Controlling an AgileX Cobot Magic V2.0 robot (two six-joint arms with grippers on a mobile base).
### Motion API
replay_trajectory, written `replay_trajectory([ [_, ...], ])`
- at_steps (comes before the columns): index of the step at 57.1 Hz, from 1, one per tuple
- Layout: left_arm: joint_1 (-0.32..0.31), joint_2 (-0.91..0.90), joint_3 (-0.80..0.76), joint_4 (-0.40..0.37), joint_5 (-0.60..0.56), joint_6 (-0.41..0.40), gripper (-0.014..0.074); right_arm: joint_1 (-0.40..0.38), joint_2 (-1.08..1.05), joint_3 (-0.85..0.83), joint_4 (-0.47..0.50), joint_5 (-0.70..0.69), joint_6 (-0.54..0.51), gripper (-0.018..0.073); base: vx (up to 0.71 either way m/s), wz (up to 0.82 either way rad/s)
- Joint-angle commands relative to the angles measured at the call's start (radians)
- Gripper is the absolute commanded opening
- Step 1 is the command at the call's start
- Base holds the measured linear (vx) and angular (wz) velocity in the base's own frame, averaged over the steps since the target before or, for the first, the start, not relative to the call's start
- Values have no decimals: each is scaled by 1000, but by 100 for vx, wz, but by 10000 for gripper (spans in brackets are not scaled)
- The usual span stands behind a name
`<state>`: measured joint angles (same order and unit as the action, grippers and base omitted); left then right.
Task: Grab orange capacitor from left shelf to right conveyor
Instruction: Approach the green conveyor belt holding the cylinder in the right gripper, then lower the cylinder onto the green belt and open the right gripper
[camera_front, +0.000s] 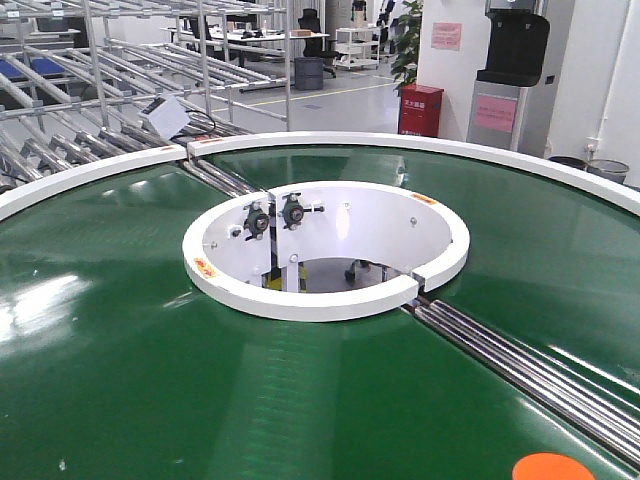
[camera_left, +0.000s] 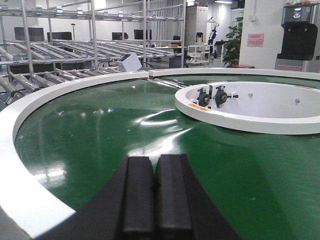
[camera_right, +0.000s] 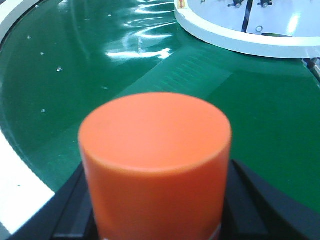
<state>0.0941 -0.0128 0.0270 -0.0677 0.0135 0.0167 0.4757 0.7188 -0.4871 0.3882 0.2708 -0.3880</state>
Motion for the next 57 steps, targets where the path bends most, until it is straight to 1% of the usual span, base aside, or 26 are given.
replay_trajectory([
  [1, -2, -11, 32, -7, -81, -6, -6, 2, -7, -30, 6, -74, -7, 361, 7, -5],
  [57, -2, -11, 32, -7, -81, -6, -6, 2, -4, -30, 7, -82, -1, 361, 1, -1],
])
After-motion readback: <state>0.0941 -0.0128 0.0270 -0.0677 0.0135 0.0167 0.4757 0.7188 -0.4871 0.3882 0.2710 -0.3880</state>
